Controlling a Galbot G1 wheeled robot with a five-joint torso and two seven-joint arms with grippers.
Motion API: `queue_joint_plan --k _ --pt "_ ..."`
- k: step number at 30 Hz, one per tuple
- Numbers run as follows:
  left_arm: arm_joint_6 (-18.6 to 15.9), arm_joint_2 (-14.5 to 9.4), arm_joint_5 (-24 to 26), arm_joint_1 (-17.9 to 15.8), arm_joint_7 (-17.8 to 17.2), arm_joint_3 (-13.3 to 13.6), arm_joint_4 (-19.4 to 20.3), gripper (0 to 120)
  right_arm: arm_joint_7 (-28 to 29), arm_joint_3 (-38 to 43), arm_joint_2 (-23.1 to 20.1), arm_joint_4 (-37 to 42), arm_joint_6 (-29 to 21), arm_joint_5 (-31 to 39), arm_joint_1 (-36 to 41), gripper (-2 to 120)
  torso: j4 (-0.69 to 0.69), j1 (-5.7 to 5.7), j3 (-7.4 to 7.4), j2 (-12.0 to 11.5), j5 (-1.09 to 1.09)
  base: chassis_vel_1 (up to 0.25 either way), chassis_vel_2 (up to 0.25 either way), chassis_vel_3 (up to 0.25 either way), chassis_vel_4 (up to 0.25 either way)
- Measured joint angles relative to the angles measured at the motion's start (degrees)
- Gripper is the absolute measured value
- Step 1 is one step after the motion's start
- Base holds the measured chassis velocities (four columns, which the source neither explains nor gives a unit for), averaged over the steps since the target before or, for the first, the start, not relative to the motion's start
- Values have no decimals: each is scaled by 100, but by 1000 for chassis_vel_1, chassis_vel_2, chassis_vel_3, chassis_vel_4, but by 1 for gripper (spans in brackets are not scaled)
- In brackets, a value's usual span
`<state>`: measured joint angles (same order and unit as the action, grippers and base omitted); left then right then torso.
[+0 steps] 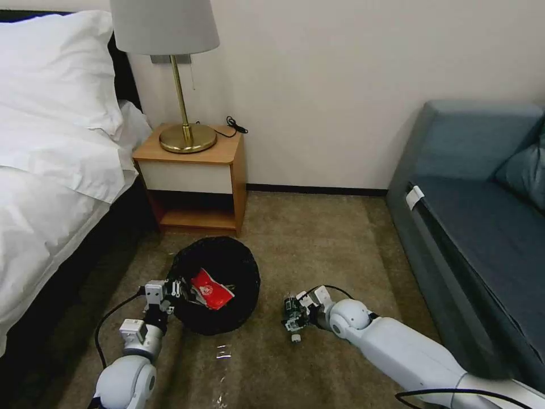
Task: Pick up the trash bin, then pick up the garbage on the floor and place it into the trash bin.
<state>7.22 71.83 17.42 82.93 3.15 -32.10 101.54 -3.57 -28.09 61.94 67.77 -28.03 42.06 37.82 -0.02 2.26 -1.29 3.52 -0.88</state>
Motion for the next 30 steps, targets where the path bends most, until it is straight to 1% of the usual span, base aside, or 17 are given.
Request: queue_joint_plan --k 3,5,6,8,15,19,23,30 --pt "6 -10 4 22 1 -3 27 4 -15 28 45 -116 45 -47 15 100 0 0 0 0 0 0 0 0 0" --pt "33 -18 3 63 9 -4 49 4 -75 90 175 -403 187 -132 46 100 0 0 0 0 -1 0 0 0 0" --pt "33 -18 3 63 9 -4 49 4 -75 90 175 -403 187 -132 46 100 0 0 0 0 -1 0 0 0 0" --pt "59 -23 3 74 10 -6 49 4 -168 117 315 -660 373 -316 70 100 0 0 0 0 1 0 0 0 0" --pt "132 -30 6 121 18 -13 11 4 -252 162 569 -955 513 -569 100 100 0 0 0 0 0 0 0 0 0" --pt "161 -44 28 158 19 -30 11 4 -302 194 648 -1106 603 -655 103 100 1 0 0 0 0 0 0 0 0" --pt "181 -100 85 212 27 -65 32 4 -400 229 743 -1347 818 -837 105 100 0 0 0 0 1 0 0 0 0" --pt "204 -132 99 219 34 -76 26 4 -534 262 832 -1558 942 -914 51 100 1 0 0 0 0 0 0 0 0"
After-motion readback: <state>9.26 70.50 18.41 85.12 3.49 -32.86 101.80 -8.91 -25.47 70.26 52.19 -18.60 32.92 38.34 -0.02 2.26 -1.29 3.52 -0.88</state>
